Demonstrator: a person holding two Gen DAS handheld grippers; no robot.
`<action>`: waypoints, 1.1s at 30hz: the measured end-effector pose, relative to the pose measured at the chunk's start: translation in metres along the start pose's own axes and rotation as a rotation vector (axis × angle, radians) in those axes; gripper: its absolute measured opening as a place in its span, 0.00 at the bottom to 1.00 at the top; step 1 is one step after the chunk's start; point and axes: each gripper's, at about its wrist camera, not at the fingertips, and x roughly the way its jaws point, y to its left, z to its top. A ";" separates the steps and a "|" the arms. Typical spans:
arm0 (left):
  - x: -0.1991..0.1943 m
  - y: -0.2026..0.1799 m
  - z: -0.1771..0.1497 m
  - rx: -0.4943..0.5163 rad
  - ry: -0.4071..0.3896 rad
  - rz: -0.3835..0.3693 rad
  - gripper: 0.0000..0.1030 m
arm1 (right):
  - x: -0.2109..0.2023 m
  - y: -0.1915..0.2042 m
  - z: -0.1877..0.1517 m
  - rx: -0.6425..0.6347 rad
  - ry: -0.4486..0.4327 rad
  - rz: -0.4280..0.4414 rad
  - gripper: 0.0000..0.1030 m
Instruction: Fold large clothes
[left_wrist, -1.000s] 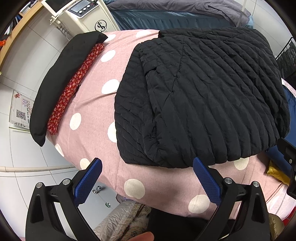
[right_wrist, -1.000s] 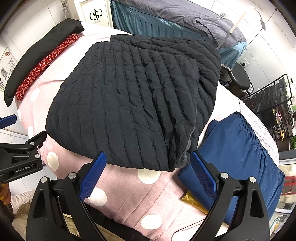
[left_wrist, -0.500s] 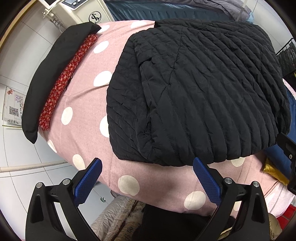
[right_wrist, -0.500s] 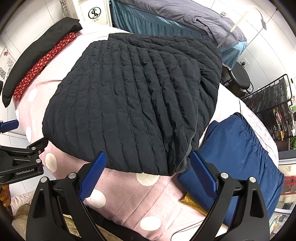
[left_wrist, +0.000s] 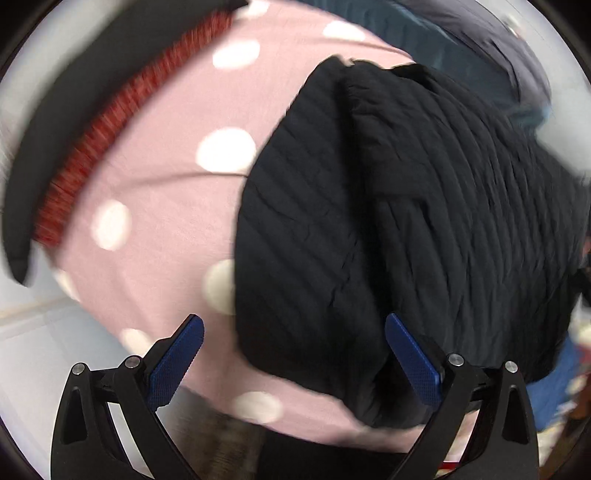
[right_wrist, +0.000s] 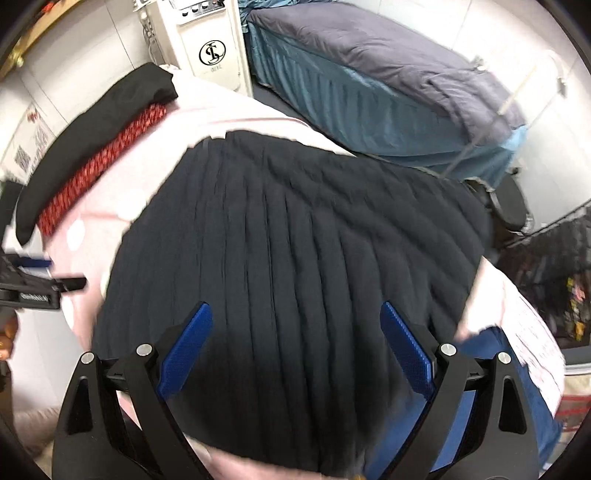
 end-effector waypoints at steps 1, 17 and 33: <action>0.006 0.005 0.013 -0.028 0.017 -0.031 0.92 | 0.014 -0.003 0.019 0.009 0.009 0.018 0.88; 0.050 -0.121 0.032 0.330 -0.050 -0.174 0.55 | 0.106 -0.022 0.055 -0.212 0.146 -0.236 0.20; 0.070 -0.167 -0.147 0.613 0.073 -0.079 0.17 | -0.009 -0.067 -0.217 0.142 0.184 0.080 0.08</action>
